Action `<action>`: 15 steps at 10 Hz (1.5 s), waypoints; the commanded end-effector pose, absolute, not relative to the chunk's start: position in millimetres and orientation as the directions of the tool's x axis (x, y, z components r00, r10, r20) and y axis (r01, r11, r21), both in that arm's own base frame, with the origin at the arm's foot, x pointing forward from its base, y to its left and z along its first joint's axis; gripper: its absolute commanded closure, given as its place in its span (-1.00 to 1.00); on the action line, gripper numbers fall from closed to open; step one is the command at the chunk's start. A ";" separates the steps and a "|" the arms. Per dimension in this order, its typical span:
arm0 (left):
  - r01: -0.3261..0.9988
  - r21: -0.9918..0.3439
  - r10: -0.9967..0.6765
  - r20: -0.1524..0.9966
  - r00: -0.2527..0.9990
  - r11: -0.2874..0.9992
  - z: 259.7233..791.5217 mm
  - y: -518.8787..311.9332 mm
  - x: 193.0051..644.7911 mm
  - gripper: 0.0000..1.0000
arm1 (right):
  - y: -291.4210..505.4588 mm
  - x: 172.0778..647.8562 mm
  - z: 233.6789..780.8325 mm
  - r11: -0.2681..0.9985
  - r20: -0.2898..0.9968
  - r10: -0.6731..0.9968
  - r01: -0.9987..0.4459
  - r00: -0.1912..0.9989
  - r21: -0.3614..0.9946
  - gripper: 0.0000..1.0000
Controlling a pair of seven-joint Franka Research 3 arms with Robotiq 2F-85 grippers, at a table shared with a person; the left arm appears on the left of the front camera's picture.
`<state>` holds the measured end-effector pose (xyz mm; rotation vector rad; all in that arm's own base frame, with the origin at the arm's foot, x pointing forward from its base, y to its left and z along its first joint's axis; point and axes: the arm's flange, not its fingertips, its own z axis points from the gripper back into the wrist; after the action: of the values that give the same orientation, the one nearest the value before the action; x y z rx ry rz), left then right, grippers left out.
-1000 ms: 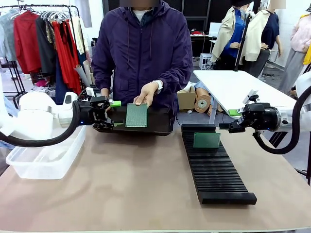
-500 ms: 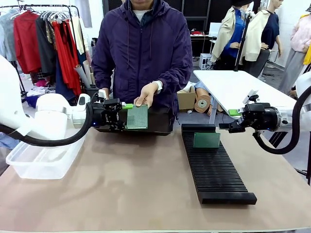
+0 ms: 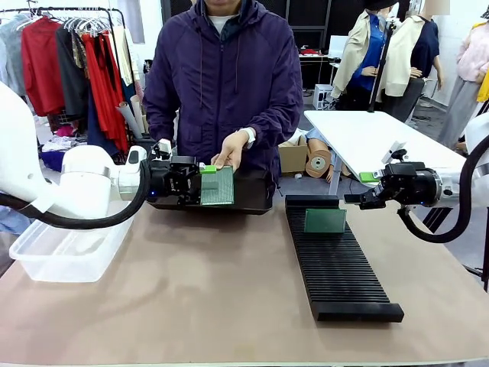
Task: Sort PCBs into racks and boxes based on the side picked up.
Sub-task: Pick up the Blank PCB handed by the Human.
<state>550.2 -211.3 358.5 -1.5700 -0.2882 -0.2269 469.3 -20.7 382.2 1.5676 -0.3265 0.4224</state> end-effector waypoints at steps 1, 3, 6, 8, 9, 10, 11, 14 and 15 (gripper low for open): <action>0.321 -0.947 0.059 0.320 0.946 -0.008 358.2 -216.9 555.6 0.42 | -20.4 470.3 384.3 -0.043 0.465 0.052 -0.463 0.884 0.885 -1.00; 0.322 -0.947 0.062 0.321 0.945 -0.007 358.9 -216.2 556.0 1.00 | -20.4 470.3 384.3 -0.043 0.465 0.052 -0.463 0.884 0.885 -1.00; 0.318 -0.948 0.068 0.317 0.946 -0.012 359.7 -214.9 555.8 1.00 | -20.4 470.3 384.3 -0.043 0.465 0.052 -0.463 0.884 0.885 -1.00; 0.311 -0.950 0.064 0.309 0.949 -0.016 359.6 -214.6 555.5 1.00 | -20.4 470.3 384.3 -0.043 0.465 0.052 -0.463 0.884 0.885 -1.00; 0.307 -0.951 0.063 0.306 0.950 -0.017 359.7 -214.3 555.4 1.00 | -20.4 470.3 384.3 -0.043 0.465 0.052 -0.463 0.884 0.885 -1.00; 0.306 -0.952 0.056 0.305 0.951 -0.019 360.6 -214.1 554.4 1.00 | -20.4 470.3 384.3 -0.043 0.465 0.052 -0.463 0.884 0.885 -1.00; 0.305 -0.952 0.021 0.304 0.952 -0.005 361.4 -215.7 551.8 1.00 | -20.4 470.3 384.3 -0.043 0.465 0.052 -0.463 0.884 0.885 -1.00; 0.319 -0.948 0.043 0.318 0.947 -0.004 357.9 -211.0 550.9 1.00 | -20.4 470.3 384.3 -0.043 0.465 0.052 -0.463 0.884 0.885 -1.00; 0.319 -0.948 0.043 0.318 0.947 -0.004 357.9 -211.0 550.9 1.00 | -20.4 470.3 384.3 -0.043 0.465 0.052 -0.463 0.884 0.885 -1.00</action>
<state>550.8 -211.0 357.8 -1.5660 -0.2856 -0.2229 469.3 -20.7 382.2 1.5676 -0.3265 0.4224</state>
